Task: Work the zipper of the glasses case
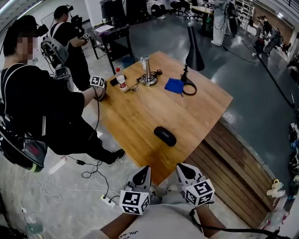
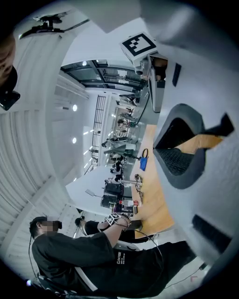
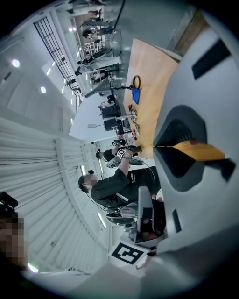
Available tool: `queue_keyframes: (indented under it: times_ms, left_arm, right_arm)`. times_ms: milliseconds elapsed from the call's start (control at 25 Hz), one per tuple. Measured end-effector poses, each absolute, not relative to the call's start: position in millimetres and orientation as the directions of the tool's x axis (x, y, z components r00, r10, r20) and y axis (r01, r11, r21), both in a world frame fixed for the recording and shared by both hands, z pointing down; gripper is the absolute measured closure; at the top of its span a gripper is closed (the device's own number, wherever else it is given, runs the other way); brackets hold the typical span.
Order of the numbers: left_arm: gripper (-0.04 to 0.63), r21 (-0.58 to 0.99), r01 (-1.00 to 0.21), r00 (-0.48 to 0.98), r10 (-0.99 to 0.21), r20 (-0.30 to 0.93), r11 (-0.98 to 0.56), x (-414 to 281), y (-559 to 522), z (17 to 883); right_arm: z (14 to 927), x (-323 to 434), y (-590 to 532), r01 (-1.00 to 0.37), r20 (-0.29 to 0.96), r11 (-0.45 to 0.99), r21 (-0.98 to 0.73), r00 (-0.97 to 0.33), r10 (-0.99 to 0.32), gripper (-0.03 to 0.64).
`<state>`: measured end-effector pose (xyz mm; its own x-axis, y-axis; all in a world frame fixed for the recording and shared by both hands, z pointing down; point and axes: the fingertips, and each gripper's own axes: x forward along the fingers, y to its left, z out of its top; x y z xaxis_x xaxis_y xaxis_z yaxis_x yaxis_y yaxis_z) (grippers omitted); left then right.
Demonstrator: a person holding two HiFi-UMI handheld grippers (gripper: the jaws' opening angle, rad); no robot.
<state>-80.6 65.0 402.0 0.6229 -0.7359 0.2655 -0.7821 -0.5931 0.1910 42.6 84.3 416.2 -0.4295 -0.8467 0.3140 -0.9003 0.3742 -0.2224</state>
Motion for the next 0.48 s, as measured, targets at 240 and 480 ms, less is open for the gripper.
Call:
queue_keyframes:
  times_ms: [240,480]
  left_arm:
    - [0.589,0.198,-0.801,0.599,-0.753,0.271,-0.565,-66.1,28.5,402.9]
    - [0.589,0.168,-0.818,0.574,-0.761,0.303,-0.551,-47.2,9.7,415.1]
  right_arm:
    - [418.3,53.8,45.5,-0.887,0.33,0.41,-0.211,-0.459,-0.825,0.614]
    - [432.9,71.8,19.8,-0.879,0.369,0.434,-0.195,-0.476,-0.798,0.614]
